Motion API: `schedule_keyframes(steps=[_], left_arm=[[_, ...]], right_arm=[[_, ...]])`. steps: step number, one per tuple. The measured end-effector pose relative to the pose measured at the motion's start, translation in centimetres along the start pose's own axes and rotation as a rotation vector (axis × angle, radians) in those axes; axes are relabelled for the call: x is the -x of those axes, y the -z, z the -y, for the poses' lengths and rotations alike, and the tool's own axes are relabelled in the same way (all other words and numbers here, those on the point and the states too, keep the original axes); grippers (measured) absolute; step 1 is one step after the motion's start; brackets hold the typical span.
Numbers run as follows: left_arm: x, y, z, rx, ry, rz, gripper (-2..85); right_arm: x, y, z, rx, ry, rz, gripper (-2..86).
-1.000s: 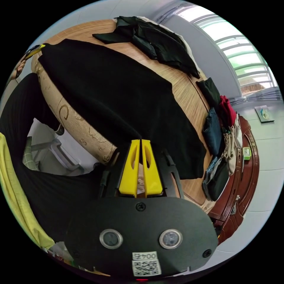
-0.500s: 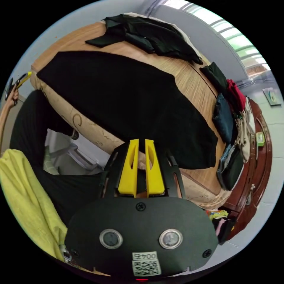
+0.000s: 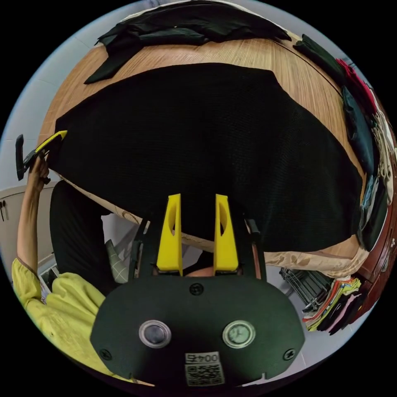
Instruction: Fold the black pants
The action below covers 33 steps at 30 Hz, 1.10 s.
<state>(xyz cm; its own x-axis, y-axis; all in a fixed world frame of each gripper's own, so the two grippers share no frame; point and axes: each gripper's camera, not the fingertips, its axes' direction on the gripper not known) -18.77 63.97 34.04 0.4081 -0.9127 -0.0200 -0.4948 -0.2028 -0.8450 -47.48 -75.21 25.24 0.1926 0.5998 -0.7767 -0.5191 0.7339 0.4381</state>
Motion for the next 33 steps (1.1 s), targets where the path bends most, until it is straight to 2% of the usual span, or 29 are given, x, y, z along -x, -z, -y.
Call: schedule_keyframes(steps=[3,10,16,21,26,28,33], left_arm=[[0.0,2.3,0.4,-0.044,0.026,0.02,0.2],[1.7,8.6,2.4,0.005,0.014,-0.039,0.1],[3.4,14.0,3.5,-0.018,0.036,-0.104,0.1],[4.4,19.2,5.4,0.015,-0.019,-0.038,0.0],[7.7,25.1,7.1,0.031,0.068,-0.107,0.0],[7.1,27.6,8.3,0.07,0.091,-0.055,0.0],[0.2,34.9,12.9,-0.03,-0.045,-0.045,0.1]], right_arm=[[-0.3,0.0,1.5,0.016,0.017,-0.025,12.2],[-2.0,-0.2,5.9,0.109,0.032,0.019,11.6],[-2.4,-0.3,7.6,0.071,0.006,0.021,12.4],[-1.5,-0.2,9.8,0.087,-0.005,-0.012,12.4],[-1.0,-0.6,12.5,0.08,0.019,-0.008,12.3],[-1.0,-0.7,13.4,0.094,0.046,-0.018,12.2],[-2.1,-1.0,16.1,0.153,0.08,0.02,12.1]])
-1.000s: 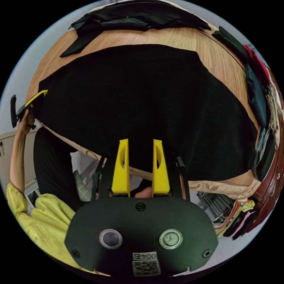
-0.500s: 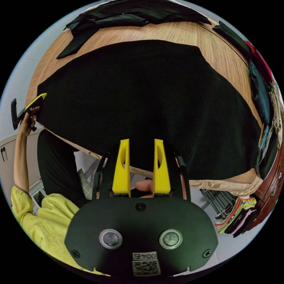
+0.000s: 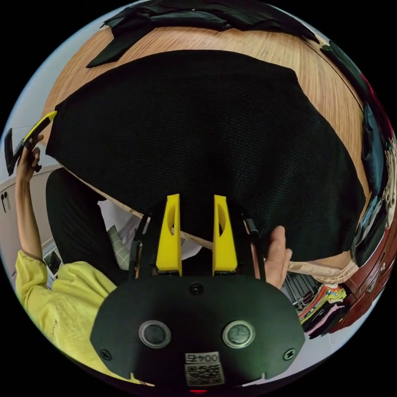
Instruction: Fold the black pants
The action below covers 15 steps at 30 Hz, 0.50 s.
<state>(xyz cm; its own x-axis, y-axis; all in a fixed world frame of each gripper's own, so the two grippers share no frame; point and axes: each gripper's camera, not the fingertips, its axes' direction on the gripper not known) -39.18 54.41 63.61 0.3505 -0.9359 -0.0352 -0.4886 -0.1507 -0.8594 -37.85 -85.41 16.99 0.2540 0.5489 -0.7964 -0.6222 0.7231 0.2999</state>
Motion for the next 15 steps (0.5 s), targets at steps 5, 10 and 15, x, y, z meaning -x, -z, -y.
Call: schedule_keyframes(steps=[5,10,15], left_arm=[[-10.4,0.5,7.4,0.118,-0.266,0.14,0.3],[-17.6,-0.1,12.3,0.317,-0.522,0.182,0.5],[-20.7,2.4,17.5,0.503,-0.663,0.226,0.5]], right_arm=[[-0.4,-0.2,2.5,0.038,0.023,-0.014,12.1],[-1.5,-0.5,4.1,0.043,0.023,0.019,12.1],[-2.0,-0.9,6.1,0.076,0.027,0.015,12.2]])
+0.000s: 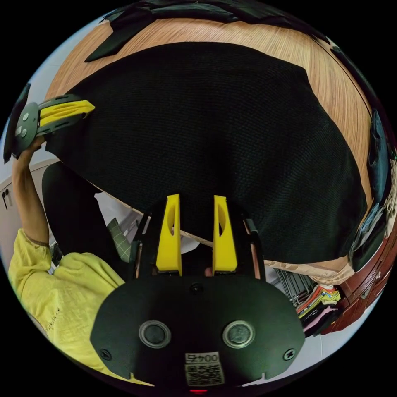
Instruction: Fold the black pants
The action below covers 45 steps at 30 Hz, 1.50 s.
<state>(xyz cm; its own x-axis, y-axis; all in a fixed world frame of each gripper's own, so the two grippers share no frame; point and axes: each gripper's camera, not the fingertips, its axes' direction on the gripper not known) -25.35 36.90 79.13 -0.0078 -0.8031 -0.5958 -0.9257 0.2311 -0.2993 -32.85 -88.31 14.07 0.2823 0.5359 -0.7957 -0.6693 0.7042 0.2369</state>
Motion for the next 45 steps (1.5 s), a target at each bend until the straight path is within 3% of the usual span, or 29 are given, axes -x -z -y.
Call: schedule_keyframes(steps=[6,10,12,16,19,22,23,30,33,38,45], left_arm=[[-0.1,5.2,3.5,0.149,-0.201,0.057,0.6],[-0.5,8.9,3.2,0.111,-0.261,0.128,0.8],[-0.5,10.3,3.0,0.093,-0.275,0.146,0.9],[0.2,13.5,2.6,0.063,-0.281,0.144,1.7],[1.1,15.7,2.2,0.026,-0.27,0.122,3.7],[2.4,18.0,1.6,-0.037,-0.221,0.251,13.2],[3.3,18.9,1.4,-0.048,-0.18,0.219,15.0],[6.0,22.8,1.2,0.052,-0.108,0.132,22.8],[6.5,24.5,1.0,0.104,-0.134,0.0,24.8],[6.0,23.1,3.0,0.304,-0.214,-0.116,28.6],[5.9,25.7,4.4,0.337,-0.216,-0.093,30.1]], right_arm=[[-1.4,-0.3,1.3,0.006,0.047,0.048,12.5],[-4.1,1.4,1.8,0.033,0.1,0.303,14.8],[-6.3,3.9,2.5,-0.046,0.071,0.373,14.3],[-11.8,9.7,7.0,-0.192,-0.071,0.307,12.6],[-14.7,11.0,12.3,-0.158,-0.161,0.264,13.2],[-15.5,10.7,17.0,-0.089,-0.215,0.195,12.9],[-15.3,10.5,18.5,-0.064,-0.227,0.155,12.3],[-13.6,9.1,23.3,0.043,-0.252,-0.02,10.8],[-13.8,7.7,24.3,0.094,-0.276,-0.038,10.3],[-13.5,5.4,25.3,0.164,-0.284,-0.059,4.0],[-14.4,5.4,24.6,0.029,-0.36,-0.038,1.3]])
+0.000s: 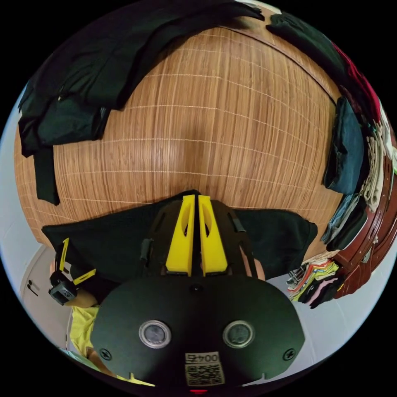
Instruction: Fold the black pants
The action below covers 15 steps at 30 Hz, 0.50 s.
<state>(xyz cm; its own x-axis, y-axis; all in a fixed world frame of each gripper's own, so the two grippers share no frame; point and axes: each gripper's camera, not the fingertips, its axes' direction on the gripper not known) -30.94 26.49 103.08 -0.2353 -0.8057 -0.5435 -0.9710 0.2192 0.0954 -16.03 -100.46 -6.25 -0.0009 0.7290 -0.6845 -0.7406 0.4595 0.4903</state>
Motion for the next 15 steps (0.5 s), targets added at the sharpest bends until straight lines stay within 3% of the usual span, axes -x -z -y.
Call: schedule_keyframes(steps=[7,10,15], left_arm=[[0.0,2.4,-0.5,-0.025,0.011,0.003,30.4],[-0.1,3.2,-0.6,-0.025,0.013,0.004,30.5],[-0.2,4.2,-0.8,-0.028,0.015,0.0,30.5]], right_arm=[[-2.1,-1.7,-1.4,-0.077,-0.038,0.08,2.9],[-4.0,-0.6,-4.1,-0.157,-0.047,0.09,2.7],[-6.7,-4.2,-10.9,-0.125,0.011,0.118,3.2]])
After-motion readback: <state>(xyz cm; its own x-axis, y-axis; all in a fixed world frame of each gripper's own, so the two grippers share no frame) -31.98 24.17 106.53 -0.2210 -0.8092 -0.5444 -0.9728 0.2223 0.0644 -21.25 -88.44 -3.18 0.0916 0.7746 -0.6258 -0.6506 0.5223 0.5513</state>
